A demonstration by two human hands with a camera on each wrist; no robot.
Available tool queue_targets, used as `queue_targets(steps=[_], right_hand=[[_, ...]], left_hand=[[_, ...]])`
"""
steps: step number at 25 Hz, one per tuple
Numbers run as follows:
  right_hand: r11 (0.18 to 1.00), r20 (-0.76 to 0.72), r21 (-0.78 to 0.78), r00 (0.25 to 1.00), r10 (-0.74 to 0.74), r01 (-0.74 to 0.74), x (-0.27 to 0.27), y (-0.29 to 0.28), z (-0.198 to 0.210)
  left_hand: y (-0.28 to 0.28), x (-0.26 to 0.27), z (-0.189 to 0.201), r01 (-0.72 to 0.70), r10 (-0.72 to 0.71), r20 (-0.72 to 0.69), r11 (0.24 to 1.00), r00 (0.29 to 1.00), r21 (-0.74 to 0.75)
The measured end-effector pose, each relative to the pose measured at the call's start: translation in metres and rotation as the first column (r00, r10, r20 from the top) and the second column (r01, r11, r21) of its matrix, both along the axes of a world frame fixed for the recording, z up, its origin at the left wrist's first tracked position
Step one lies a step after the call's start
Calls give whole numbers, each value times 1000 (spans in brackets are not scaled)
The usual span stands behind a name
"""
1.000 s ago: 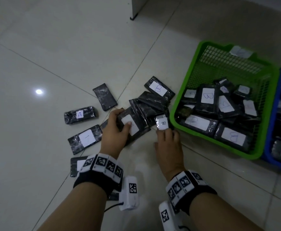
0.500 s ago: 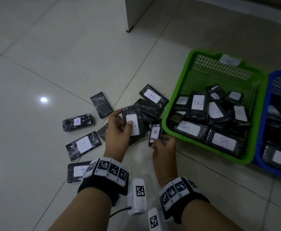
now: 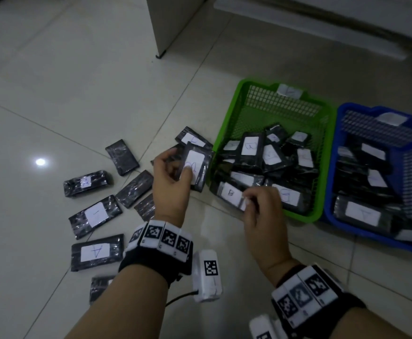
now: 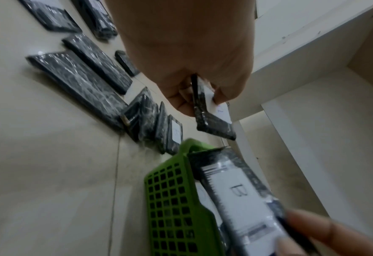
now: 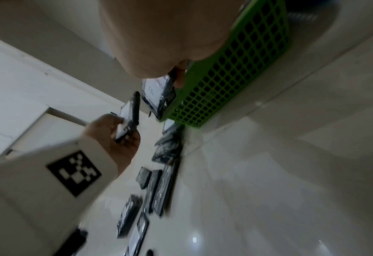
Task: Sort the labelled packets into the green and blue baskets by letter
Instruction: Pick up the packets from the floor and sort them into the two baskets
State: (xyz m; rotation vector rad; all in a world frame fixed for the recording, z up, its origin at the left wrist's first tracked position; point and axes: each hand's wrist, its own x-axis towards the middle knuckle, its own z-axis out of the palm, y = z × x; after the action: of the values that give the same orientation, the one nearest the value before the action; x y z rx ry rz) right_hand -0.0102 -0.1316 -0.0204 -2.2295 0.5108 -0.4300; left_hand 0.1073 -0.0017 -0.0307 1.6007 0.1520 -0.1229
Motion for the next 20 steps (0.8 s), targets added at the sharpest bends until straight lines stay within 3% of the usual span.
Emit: queue_targets(steps=[2, 6, 9, 13, 15, 18, 20], right_hand=[[994, 45, 17, 993, -108, 107, 0, -28, 9], [952, -19, 55, 954, -299, 300, 5, -79, 3], [959, -57, 89, 962, -265, 270, 11, -92, -4], [973, -102, 27, 969, -226, 230, 27, -92, -12], [961, -96, -65, 957, -274, 268, 34, -92, -18], [916, -64, -266, 943, -328, 301, 34, -78, -21], [909, 4, -297, 952, -305, 293, 26, -57, -17]], left_hand=[[-20, -5, 1, 19, -19, 1, 1000, 1000, 2], [-49, -15, -6, 168, -163, -72, 984, 984, 64], [-57, -19, -12, 191, -191, -33, 924, 981, 331], [-61, -14, -11, 195, -304, 72, 758, 950, 623], [-55, -13, -13, 199, -343, 101, 731, 934, 652], [-33, -21, -19, 162, -358, 205, 767, 911, 621], [-10, -28, -23, 149, -330, 197, 779, 923, 609]])
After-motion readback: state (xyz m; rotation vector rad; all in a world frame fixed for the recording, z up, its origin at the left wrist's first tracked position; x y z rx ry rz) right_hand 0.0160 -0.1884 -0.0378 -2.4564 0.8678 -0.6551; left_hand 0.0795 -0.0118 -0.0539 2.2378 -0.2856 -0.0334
